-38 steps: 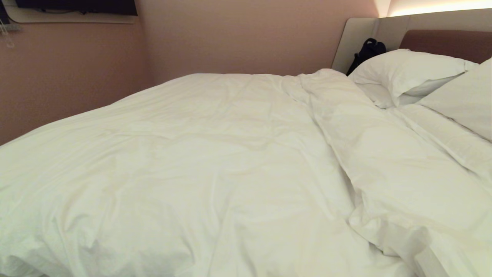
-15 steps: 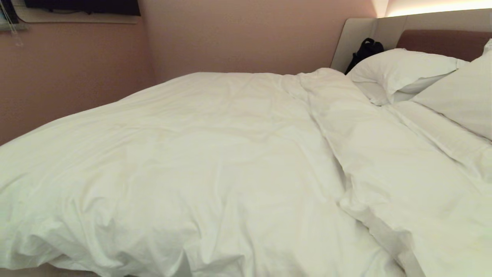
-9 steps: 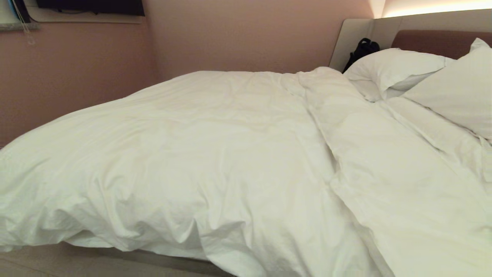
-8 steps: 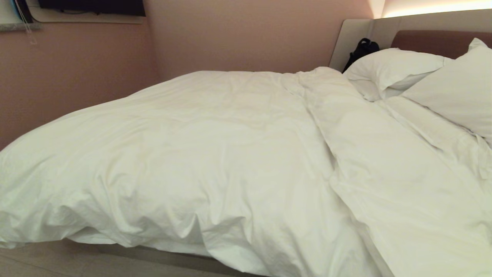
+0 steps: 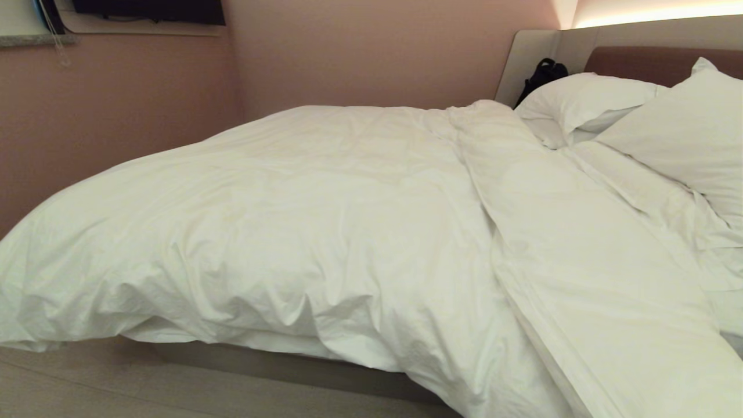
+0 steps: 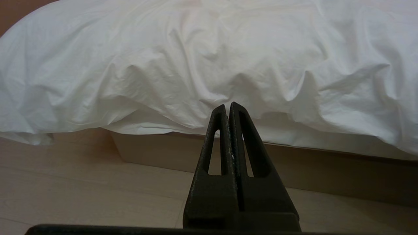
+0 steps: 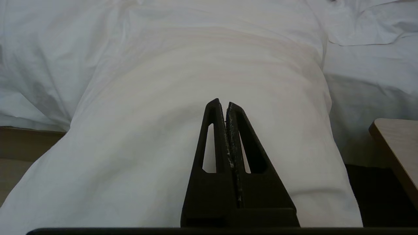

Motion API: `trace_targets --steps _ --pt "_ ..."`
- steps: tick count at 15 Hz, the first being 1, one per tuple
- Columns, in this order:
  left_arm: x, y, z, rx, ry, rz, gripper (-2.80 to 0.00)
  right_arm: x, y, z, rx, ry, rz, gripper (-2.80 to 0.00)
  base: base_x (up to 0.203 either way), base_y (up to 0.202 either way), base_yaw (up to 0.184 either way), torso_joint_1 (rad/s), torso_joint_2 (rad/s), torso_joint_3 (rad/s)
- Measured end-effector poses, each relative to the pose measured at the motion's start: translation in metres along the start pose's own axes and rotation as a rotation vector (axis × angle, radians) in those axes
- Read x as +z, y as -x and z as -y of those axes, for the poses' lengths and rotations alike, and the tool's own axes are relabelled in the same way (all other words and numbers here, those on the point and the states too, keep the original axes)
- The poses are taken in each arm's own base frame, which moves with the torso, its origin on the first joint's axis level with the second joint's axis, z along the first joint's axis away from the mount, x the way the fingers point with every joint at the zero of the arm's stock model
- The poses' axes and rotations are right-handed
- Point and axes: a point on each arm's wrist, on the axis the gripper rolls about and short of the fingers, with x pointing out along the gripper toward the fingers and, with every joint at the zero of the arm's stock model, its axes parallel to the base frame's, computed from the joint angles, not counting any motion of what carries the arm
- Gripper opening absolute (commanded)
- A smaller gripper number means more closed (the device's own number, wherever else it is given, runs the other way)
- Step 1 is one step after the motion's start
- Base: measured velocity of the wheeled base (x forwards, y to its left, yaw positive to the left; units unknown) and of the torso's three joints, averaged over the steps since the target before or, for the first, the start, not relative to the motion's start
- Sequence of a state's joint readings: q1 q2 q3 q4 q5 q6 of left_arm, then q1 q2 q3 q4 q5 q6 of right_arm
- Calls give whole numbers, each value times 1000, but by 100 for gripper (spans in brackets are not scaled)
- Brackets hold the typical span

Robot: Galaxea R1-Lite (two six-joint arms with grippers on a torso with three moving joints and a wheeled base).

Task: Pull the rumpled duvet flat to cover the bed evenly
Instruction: Flatten the corners of the folded blanket

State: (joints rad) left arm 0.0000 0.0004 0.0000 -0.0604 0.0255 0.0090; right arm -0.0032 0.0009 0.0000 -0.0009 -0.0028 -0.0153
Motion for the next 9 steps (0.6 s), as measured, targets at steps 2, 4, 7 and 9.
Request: trace_targets --steps 2,4,7,9 --pt "0 0 0 0 -1 0 -280 0 0 0 0 0 0 -280 0 0 0 0 0 0" --pt "0 0 0 -1 -1 0 -280 0 0 0 0 0 0 -280 0 0 0 0 0 0" --pt "0 0 0 -1 -3 1 -280 0 0 0 0 1 -1 -280 0 0 0 0 0 0" --pt "0 0 0 0 -3 0 -280 0 0 0 0 1 0 -280 0 0 0 0 0 0"
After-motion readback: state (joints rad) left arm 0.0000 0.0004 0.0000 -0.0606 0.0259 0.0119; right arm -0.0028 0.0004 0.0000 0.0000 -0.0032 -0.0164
